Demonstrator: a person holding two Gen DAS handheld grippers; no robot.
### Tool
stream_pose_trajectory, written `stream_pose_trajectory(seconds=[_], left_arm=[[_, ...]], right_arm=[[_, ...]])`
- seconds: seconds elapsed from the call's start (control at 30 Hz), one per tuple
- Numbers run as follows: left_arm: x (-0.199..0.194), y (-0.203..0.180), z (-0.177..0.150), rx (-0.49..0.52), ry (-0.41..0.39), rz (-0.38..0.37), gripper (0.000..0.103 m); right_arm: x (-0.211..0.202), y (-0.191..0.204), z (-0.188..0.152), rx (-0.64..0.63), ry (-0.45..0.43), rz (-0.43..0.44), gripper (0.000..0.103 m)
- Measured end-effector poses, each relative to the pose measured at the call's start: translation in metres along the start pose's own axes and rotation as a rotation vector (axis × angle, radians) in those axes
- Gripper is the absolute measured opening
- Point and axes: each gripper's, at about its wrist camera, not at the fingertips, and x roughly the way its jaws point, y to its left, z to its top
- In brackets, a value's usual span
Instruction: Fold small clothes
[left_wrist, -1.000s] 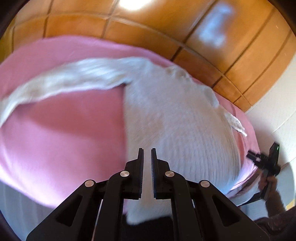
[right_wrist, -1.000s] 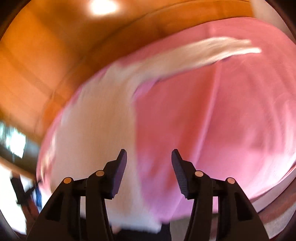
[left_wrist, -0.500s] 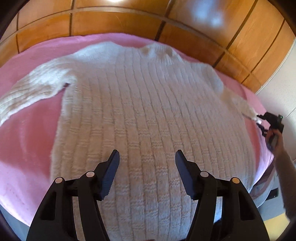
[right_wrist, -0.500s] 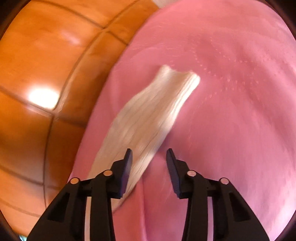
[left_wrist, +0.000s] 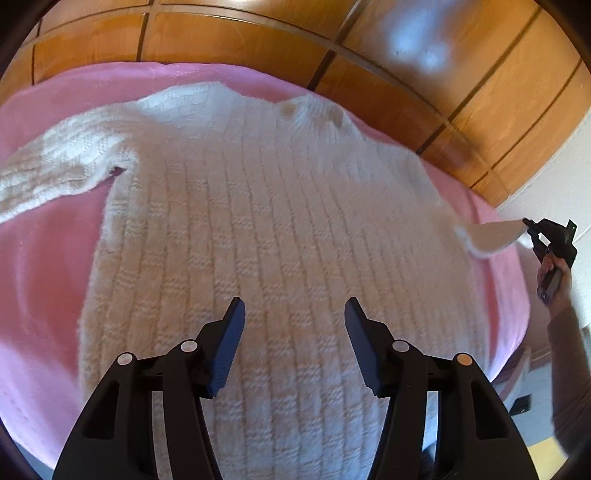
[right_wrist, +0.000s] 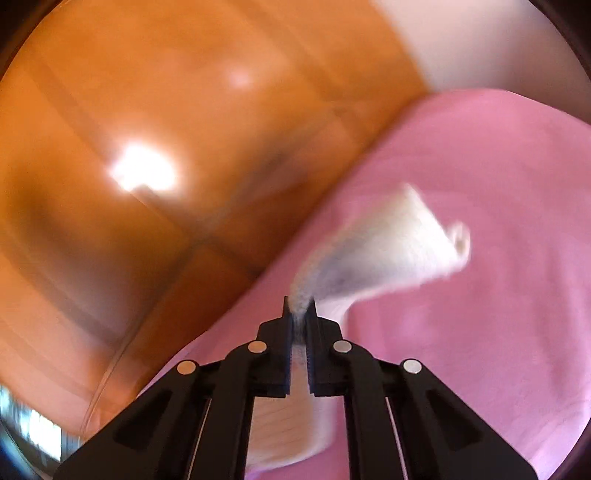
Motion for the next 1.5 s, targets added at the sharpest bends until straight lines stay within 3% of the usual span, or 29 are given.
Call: stream_pose_trajectory(seconds=[0.2, 0.3, 0.4, 0.5, 0.57, 0.7, 0.93, 0.97, 1.03, 1.1, 1.17, 1.27, 1.4, 1.5], left_arm=[[-0.005, -0.003, 0.016, -0.031, -0.037, -0.073, 0.064], [-0.01, 0.001, 0.022, -0.053, -0.069, -0.075, 0.069], [-0.012, 0.006, 0.029, -0.074, -0.089, -0.078, 0.069], [-0.012, 0.013, 0.036, -0.096, -0.097, -0.105, 0.069], [-0.01, 0.019, 0.041, -0.107, -0.092, -0.128, 0.069], [-0.006, 0.037, 0.054, -0.168, -0.095, -0.165, 0.069], [0.042, 0.067, 0.084, -0.308, -0.018, -0.171, 0.069], [0.048, 0.067, 0.087, -0.31, -0.006, -0.177, 0.065], [0.063, 0.062, 0.094, -0.291, 0.019, -0.17, 0.049], [0.077, 0.051, 0.105, -0.231, 0.04, -0.171, 0.022], [0.083, 0.038, 0.115, -0.167, 0.04, -0.154, 0.01], [0.071, 0.021, 0.138, -0.081, -0.04, -0.153, 0.007], [0.032, 0.012, 0.166, -0.026, -0.186, -0.176, 0.007], [0.034, 0.023, 0.164, 0.013, -0.18, -0.067, 0.007]], right_arm=[[0.028, 0.148, -0.079, -0.265, 0.171, 0.271, 0.005], [0.049, 0.223, -0.147, -0.397, 0.296, 0.396, 0.005], [0.069, 0.267, -0.197, -0.48, 0.389, 0.445, 0.005], [0.088, 0.293, -0.245, -0.556, 0.496, 0.476, 0.02], [0.085, 0.291, -0.26, -0.56, 0.53, 0.496, 0.035], [0.07, 0.265, -0.251, -0.502, 0.502, 0.485, 0.042], [0.025, 0.167, -0.218, -0.412, 0.438, 0.279, 0.044], [0.017, 0.154, -0.212, -0.394, 0.433, 0.251, 0.044], [0.015, 0.134, -0.203, -0.36, 0.422, 0.205, 0.044], [0.017, 0.126, -0.194, -0.348, 0.412, 0.181, 0.044], [0.023, 0.129, -0.188, -0.35, 0.407, 0.183, 0.044], [0.046, 0.148, -0.187, -0.378, 0.409, 0.191, 0.044], [0.084, 0.164, -0.193, -0.43, 0.397, 0.131, 0.044], [0.114, 0.153, -0.21, -0.439, 0.437, 0.025, 0.043]])
